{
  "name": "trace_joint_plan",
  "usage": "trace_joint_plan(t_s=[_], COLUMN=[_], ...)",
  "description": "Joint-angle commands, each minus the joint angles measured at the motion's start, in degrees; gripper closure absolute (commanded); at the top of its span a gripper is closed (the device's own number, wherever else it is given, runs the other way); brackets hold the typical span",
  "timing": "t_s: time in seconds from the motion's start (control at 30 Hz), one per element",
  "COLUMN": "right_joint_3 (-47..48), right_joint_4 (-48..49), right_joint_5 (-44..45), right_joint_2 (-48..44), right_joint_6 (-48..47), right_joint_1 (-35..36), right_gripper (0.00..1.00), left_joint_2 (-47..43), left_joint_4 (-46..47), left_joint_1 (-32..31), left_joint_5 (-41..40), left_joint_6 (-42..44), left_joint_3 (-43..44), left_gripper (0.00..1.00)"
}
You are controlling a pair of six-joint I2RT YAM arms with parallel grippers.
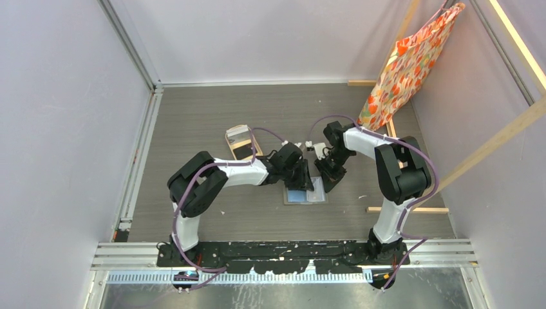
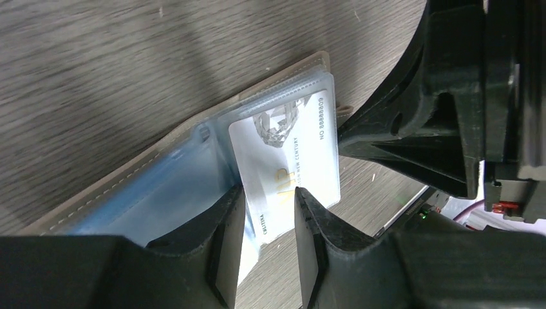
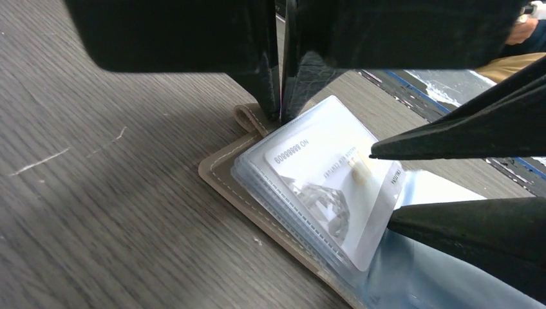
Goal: Put the credit cards into the card holder
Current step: Insert the credit card into the card holder.
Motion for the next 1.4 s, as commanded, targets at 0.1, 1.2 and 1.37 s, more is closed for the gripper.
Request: trace_joint_plan(t_s=[0.1,1.2,1.37], right_joint_3=[1.1,-0.2,-0.1], right_joint_4=[1.4,1.0,0.9], right_joint_5=[-0.3,-0.9,-2.2], right_joint_2=[-0.5,-1.0,-0.8], right_joint_6=[0.1,-0.7,-0.5], right_joint_1=[-0.6,-3.3,-2.8], right_gripper=[0.89,0.83,0.84], left_joint_2=[1.0,-0.9,0.8], left_joint_4=[3.6,3.9,5.5], left_joint_1=[-1.3,-1.1,-1.6], left_joint_5=[2.0,3.6,5.3], left_joint_6=[-0.7,-0.6,-1.4], left_joint_3=[2.7,-0.3,1.0], left_gripper=[0.65,0.65,0.68])
